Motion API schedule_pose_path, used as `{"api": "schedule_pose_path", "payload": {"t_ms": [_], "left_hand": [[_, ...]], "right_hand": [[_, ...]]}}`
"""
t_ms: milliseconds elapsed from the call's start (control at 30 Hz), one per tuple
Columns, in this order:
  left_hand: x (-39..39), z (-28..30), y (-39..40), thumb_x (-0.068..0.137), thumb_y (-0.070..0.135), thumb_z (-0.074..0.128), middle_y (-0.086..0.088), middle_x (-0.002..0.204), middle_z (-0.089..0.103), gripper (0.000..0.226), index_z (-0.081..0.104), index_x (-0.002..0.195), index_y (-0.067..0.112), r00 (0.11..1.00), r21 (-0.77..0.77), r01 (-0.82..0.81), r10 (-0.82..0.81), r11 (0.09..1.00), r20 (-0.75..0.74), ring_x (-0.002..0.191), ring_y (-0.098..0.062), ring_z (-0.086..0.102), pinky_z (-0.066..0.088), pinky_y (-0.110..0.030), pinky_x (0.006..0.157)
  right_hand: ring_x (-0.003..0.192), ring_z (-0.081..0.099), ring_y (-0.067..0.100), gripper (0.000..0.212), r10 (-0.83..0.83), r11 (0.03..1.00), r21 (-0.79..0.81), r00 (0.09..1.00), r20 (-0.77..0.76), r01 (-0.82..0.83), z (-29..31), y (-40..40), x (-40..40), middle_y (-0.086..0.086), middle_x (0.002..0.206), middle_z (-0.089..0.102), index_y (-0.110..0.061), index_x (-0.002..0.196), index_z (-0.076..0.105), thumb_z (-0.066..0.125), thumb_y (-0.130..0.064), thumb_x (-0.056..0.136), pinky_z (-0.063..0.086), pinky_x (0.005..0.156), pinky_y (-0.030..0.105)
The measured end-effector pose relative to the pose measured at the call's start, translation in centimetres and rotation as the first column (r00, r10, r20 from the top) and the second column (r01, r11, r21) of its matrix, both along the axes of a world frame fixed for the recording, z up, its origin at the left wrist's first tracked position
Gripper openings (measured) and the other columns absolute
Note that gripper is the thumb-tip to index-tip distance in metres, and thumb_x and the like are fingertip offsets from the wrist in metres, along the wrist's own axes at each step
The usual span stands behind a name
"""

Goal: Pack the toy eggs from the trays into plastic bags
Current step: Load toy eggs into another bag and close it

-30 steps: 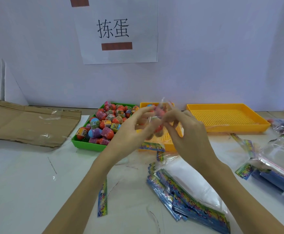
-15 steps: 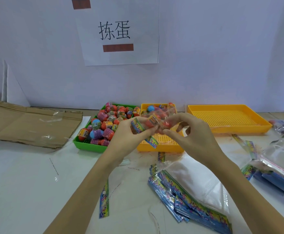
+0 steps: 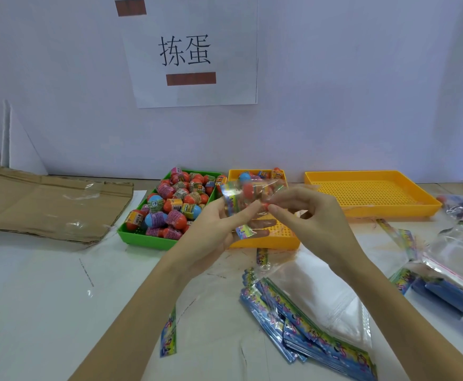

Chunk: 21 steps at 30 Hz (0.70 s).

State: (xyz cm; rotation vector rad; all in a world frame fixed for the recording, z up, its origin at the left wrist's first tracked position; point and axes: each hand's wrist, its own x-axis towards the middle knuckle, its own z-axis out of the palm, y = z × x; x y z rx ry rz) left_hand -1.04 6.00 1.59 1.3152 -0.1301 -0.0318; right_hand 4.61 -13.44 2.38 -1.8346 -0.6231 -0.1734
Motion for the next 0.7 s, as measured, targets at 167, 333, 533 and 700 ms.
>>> {"api": "schedule_pose_path", "payload": {"t_ms": [167, 333, 533, 700], "left_hand": [[-0.1, -0.1, 0.3, 0.088, 0.033, 0.081, -0.003, 0.114, 0.078, 0.035, 0.072, 0.121, 0.024, 0.974, 0.275, -0.227, 0.217, 0.934, 0.067, 0.103, -0.021, 0.076, 0.061, -0.046, 0.093], [-0.3, 1.0, 1.5, 0.076, 0.04, 0.088, 0.016, 0.122, 0.073, 0.061, 0.062, 0.131, 0.032, 0.919, 0.454, -0.353, 0.212, 0.818, 0.333, 0.115, -0.002, 0.068, 0.056, -0.026, 0.097], [-0.7, 1.3, 1.7, 0.073, 0.052, 0.086, 0.017, 0.111, 0.071, 0.065, 0.063, 0.132, 0.036, 0.904, 0.74, -0.331, -0.029, 0.586, 0.427, 0.106, -0.004, 0.067, 0.054, -0.017, 0.087], [-0.5, 0.8, 1.7, 0.082, 0.037, 0.087, 0.014, 0.111, 0.072, 0.05, 0.065, 0.127, 0.031, 0.909, 0.754, -0.311, -0.051, 0.579, 0.414, 0.106, -0.007, 0.068, 0.054, -0.017, 0.083]], "right_hand": [[0.084, 0.062, 0.006, 0.006, 0.014, 0.983, -0.181, 0.981, 0.193, 0.022, -0.2, 0.5, -0.6, -0.015, 0.09, 0.074, -0.026, 0.097, 0.08, 0.076, -0.023, 0.093, 0.039, 0.067, 0.01], [0.096, 0.05, 0.008, 0.016, 0.089, 0.958, -0.286, 0.913, 0.398, 0.032, 0.0, 0.4, -1.0, -0.006, 0.1, 0.073, -0.014, 0.098, 0.077, 0.072, -0.001, 0.09, 0.035, 0.085, 0.008], [0.114, 0.055, 0.024, 0.028, 0.284, 0.922, -0.367, 0.862, 0.421, -0.124, -0.2, 0.5, -1.6, 0.0, 0.113, 0.071, -0.009, 0.091, 0.077, 0.065, 0.014, 0.079, 0.043, 0.097, 0.026], [0.096, 0.061, 0.017, 0.024, 0.275, 0.959, -0.138, 0.925, 0.261, -0.247, 0.5, 0.7, -2.0, -0.007, 0.098, 0.071, -0.015, 0.091, 0.072, 0.056, 0.002, 0.087, 0.046, 0.072, 0.035]]}}
